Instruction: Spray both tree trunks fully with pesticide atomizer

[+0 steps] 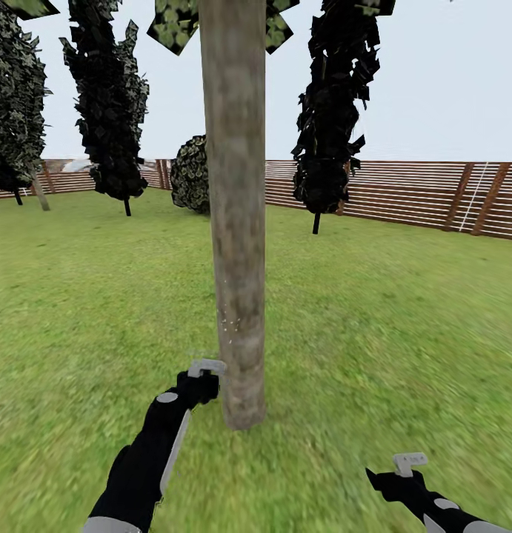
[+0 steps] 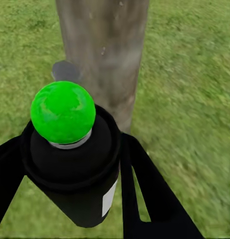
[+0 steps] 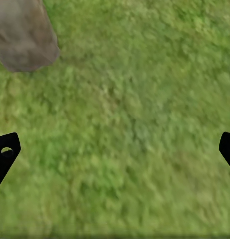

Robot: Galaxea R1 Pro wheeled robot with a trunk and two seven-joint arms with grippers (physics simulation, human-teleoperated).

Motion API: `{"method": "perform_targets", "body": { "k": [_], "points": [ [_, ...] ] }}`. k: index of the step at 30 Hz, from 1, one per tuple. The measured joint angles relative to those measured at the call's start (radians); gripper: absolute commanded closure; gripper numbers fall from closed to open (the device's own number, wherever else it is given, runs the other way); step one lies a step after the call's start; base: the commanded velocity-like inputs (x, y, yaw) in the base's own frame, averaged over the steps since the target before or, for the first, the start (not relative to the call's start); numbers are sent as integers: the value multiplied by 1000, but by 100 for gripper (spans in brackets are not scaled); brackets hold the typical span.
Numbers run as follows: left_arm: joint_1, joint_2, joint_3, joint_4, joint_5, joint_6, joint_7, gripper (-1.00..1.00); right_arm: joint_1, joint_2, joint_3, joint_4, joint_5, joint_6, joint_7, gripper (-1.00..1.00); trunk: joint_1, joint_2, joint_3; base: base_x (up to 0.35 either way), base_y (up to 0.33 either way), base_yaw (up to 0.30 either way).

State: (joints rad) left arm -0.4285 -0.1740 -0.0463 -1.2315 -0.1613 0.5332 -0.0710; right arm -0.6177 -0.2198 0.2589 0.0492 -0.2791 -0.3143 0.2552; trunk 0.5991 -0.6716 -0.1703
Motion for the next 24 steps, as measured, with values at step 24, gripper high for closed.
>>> {"method": "perform_targets", "body": {
  "k": [24],
  "points": [
    [-475, 0, -1, -152, 122, 464, -28, 100, 2, 0, 0, 0, 1, 0, 0, -100, 0, 0, 0, 0, 0, 0]
  ]
}}
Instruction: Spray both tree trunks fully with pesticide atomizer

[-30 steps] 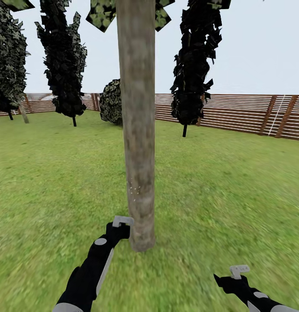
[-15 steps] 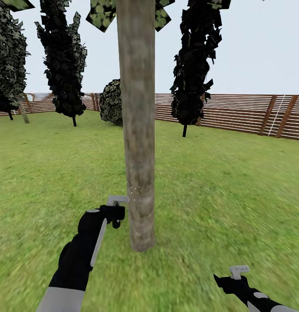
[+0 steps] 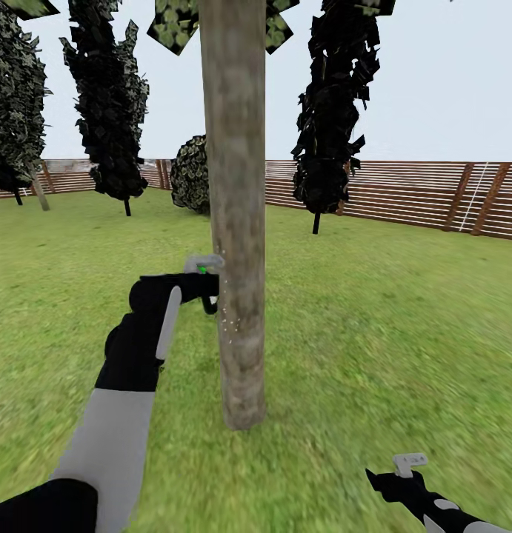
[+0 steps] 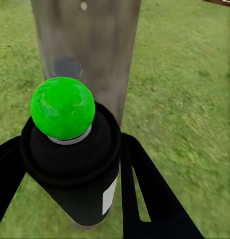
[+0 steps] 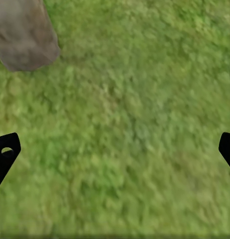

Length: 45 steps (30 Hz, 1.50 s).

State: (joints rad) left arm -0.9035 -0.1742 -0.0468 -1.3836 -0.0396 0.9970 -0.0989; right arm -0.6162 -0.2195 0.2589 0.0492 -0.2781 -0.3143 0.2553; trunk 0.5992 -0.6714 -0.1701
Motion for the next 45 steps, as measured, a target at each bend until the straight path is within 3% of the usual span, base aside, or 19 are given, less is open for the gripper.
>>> {"method": "perform_targets", "body": {
  "k": [5, 8, 13, 20, 22, 24, 28, 30, 34, 45],
  "points": [
    [-111, 0, 0, 37, 2, 2, 0, 100, 0, 0, 0, 0, 0, 1, 0, -100, 0, 0, 0, 0, 0, 0],
    [-145, 0, 0, 38, 14, 2, -2, 100, 0, 0, 0, 0, 0, 1, 0, -100, 0, 0, 0, 0, 0, 0],
    [-153, 0, 0, 29, 46, 2, -4, 100, 0, 0, 0, 0, 0, 1, 0, -100, 0, 0, 0, -100, 0, 0],
    [-162, 0, -1, -23, 53, 2, -4, 100, 0, 0, 0, 0, 0, 1, 0, -100, 0, 0, 0, -31, 0, 0],
    [-217, 0, 0, 17, 53, 2, -3, 100, 0, 0, 0, 0, 0, 1, 0, -100, 0, 0, 0, -1, 0, 0],
    [-322, 0, 0, 123, 53, 2, -3, 100, 0, 0, 0, 0, 0, 1, 0, -100, 0, 0, 0, 0, 0, 0],
    [-438, 0, 0, 202, 56, 2, -2, 100, 0, 0, 0, 0, 0, 2, 0, -100, 0, 0, 0, 0, 0, 0],
    [-477, 0, 0, 225, 77, 2, -4, 100, 0, 0, 0, 0, 0, 2, 0, -100, 0, 0, 0, 0, 0, 0],
    [-507, 0, 0, 240, 110, 1, -6, 100, 0, 0, 0, 0, 0, 2, 0, -100, 0, 0, 0, 0, 0, 0],
    [-517, 0, 15, 319, 116, -2, -5, 100, 0, 0, 0, 0, 0, 2, 0, -100, 0, 0, 0, 0, 0, 0]
  ]
}}
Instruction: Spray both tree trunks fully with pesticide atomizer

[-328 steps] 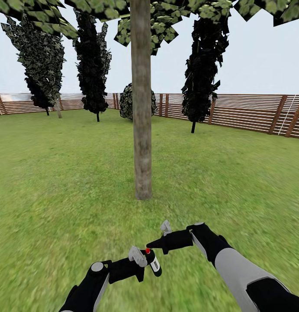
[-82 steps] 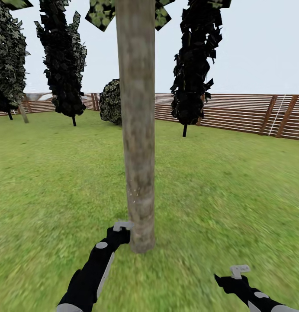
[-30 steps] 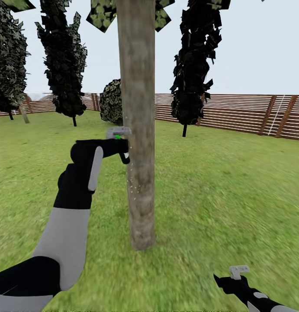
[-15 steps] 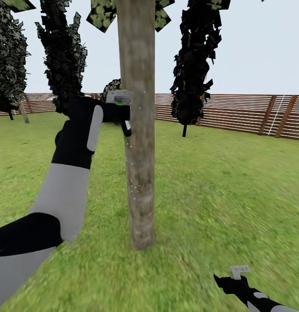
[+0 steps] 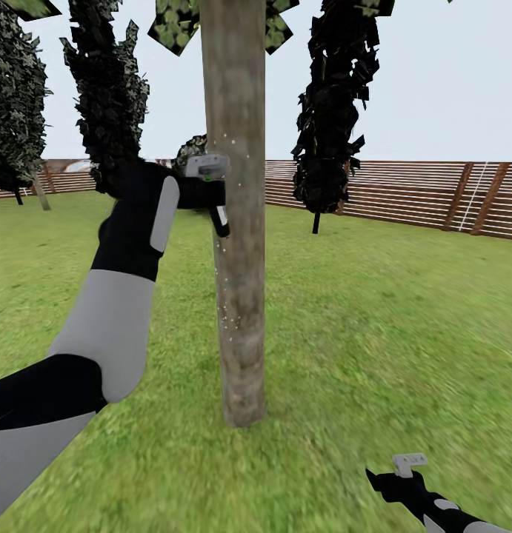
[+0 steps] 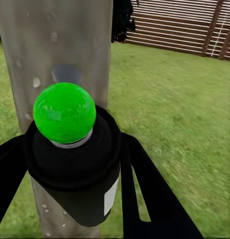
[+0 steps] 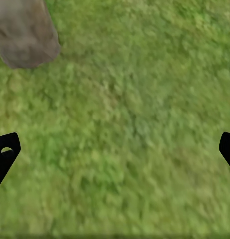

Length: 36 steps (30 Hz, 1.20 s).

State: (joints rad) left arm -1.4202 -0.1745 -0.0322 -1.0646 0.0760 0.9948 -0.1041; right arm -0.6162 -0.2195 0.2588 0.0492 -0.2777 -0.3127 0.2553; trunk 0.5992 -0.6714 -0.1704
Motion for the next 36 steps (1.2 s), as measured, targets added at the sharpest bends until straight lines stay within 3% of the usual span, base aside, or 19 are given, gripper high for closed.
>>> {"method": "perform_targets", "body": {
  "k": [8, 12, 15, 24, 28, 36],
  "points": [
    [0, 0, 0, 160, 3, -5, 7, 100, 0, 0, 0, 0, 0, 0, 0, -100, 0, 0, 0, 0, 0, 0],
    [0, 0, 0, 186, 3, -6, 6, 100, 0, 0, 0, 0, 0, 0, 0, -100, 0, 0, 0, 0, 0, 0],
    [0, 0, -3, 298, 4, -54, 7, 100, 0, 0, 0, 0, 0, 0, 0, -100, 0, 0, 0, 0, 0, 0],
    [0, 0, -8, 479, 5, -206, 6, 100, 0, 0, 0, 0, 0, 0, 0, -100, 0, 0, 0, 0, 0, 0],
    [-1, 0, -9, 552, 5, -279, 6, 100, 0, 0, 0, 0, 0, 0, 0, -100, 0, 0, 0, 0, 0, 0],
    [-1, 0, -8, 633, 5, -354, 5, 100, 0, 9, 0, 0, 0, 0, 0, -100, 0, 0, 0, 0, 0, 0]
  ]
}}
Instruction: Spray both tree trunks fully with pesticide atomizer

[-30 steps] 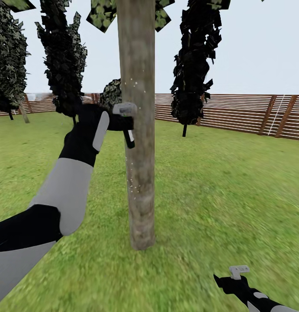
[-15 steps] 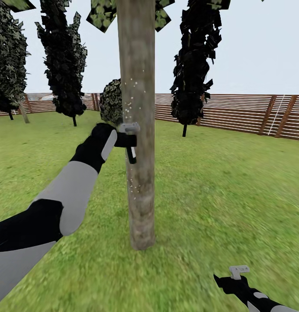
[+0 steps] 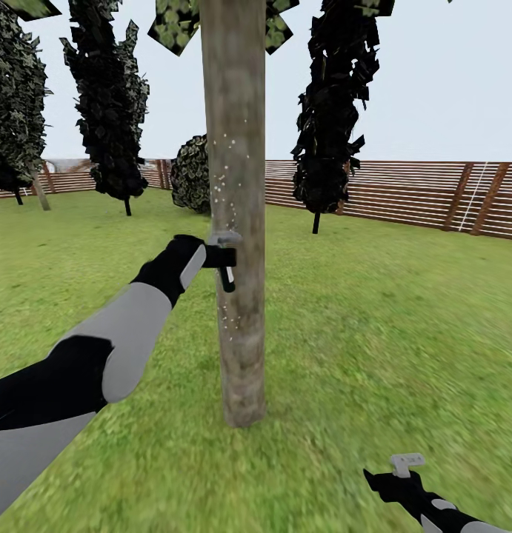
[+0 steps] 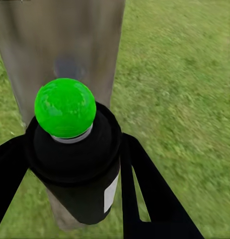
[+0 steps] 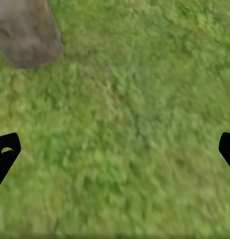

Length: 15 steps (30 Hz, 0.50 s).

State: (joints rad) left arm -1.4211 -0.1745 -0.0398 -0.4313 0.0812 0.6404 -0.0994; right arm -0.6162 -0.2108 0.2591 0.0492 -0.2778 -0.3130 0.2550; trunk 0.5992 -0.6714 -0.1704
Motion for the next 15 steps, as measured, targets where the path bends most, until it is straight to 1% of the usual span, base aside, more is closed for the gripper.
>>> {"method": "perform_targets", "body": {
  "k": [2, 3, 6, 7, 11, 12, 14, 15],
  "points": [
    [0, 0, 0, 55, 0, -82, -2, 100, 0, 0, 0, 0, 0, 0, 0, -100, 0, 0, 0, 0, 0, 0],
    [0, 0, 0, 71, 1, -101, -6, 100, 0, 0, 0, 0, 0, 0, 0, -100, 0, 0, 0, 0, 0, 0],
    [0, 0, 1, 103, 1, -124, -27, 100, 0, 1, 0, 0, 0, 0, 0, -100, 0, 0, 0, 0, 0, 0],
    [0, 0, 2, 116, 1, -142, -36, 100, 0, 1, 0, 0, 0, 0, 0, -100, 0, 0, 0, 0, 0, 0],
    [0, 0, 3, 173, 0, -195, -43, 100, 0, 1, 0, 0, 0, 0, 0, -100, 0, 0, 0, 0, 0, 0],
    [0, 0, 2, 221, 0, -239, -43, 100, 0, 1, 0, 0, 0, 0, 0, -100, 0, 0, 0, 0, 0, 0],
    [0, 0, 3, 286, 0, -304, -44, 100, 0, 1, 0, 0, 0, 0, 0, -100, 0, 0, 0, 0, 0, 0],
    [0, 0, 3, 300, 0, -317, -44, 100, 0, 1, 0, 0, 0, 0, 0, -100, 0, 0, 0, 0, 0, 0]
  ]
}}
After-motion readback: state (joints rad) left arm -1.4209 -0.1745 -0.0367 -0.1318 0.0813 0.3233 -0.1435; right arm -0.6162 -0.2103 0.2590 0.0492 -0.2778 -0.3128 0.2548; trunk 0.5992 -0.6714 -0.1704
